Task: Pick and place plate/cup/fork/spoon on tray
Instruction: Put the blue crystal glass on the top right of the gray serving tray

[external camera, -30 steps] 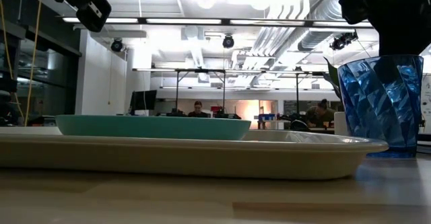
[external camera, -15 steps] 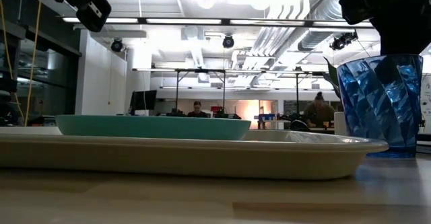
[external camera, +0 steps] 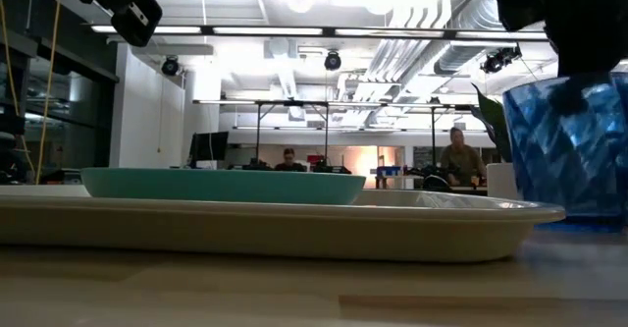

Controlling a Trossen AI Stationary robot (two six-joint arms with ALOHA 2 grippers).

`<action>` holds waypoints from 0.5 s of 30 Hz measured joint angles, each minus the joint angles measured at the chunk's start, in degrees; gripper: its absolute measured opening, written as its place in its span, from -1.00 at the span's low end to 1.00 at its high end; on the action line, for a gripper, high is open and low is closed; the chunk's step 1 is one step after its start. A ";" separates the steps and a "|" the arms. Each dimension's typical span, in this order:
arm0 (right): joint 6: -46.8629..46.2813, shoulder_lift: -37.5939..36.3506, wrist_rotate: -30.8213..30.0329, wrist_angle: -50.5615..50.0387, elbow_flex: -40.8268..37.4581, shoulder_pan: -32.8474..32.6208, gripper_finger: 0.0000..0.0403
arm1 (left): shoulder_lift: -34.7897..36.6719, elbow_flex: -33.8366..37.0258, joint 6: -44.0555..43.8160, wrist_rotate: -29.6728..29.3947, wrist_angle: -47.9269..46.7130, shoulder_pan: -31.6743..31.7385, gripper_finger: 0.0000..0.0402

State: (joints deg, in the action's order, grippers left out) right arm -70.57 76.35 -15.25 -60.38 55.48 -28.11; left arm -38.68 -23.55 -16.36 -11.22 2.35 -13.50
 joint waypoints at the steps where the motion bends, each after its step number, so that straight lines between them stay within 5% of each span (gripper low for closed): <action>1: 0.02 -0.16 -0.32 -0.84 0.82 0.18 -0.95 | 0.00 0.00 0.00 0.00 0.02 0.00 -1.00; 8: 2.76 -0.63 -8.69 -10.96 14.06 0.39 -0.98 | 0.00 0.00 0.02 -0.02 0.48 0.02 -1.00; 15: 13.96 3.79 -15.56 -8.82 23.85 5.05 -0.99 | 0.00 0.00 0.02 -0.02 0.46 0.02 -1.00</action>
State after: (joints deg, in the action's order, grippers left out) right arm -56.61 80.14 -30.81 -69.21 79.34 -23.05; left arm -38.68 -23.55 -16.34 -11.25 2.81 -13.47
